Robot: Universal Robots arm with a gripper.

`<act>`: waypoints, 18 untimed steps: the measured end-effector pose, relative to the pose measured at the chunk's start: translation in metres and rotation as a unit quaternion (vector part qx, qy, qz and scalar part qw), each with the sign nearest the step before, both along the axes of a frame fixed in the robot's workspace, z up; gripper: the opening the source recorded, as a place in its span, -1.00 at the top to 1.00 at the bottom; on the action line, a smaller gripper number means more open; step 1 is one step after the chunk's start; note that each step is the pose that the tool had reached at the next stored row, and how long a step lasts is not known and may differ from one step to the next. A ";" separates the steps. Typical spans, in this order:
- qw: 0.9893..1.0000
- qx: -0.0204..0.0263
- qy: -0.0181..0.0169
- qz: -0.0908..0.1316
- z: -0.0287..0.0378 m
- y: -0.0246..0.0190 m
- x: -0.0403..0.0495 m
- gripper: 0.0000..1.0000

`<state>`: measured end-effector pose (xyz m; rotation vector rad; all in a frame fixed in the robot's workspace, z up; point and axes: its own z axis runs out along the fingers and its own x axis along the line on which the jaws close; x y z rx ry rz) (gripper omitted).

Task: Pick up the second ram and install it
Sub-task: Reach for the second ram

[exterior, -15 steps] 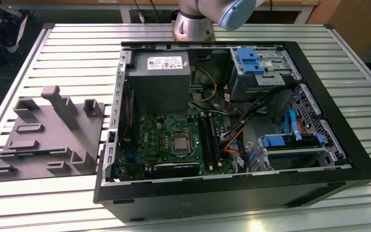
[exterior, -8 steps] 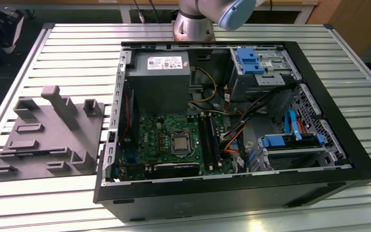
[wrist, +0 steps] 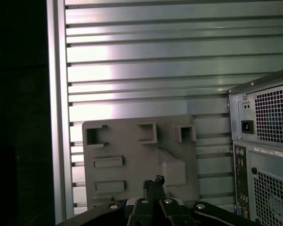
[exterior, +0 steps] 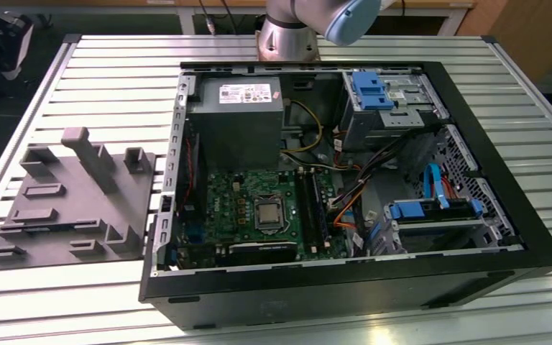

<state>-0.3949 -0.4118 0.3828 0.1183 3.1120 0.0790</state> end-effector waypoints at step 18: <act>1.000 0.000 0.000 0.000 -0.0001 -0.0034 -0.0042 0.79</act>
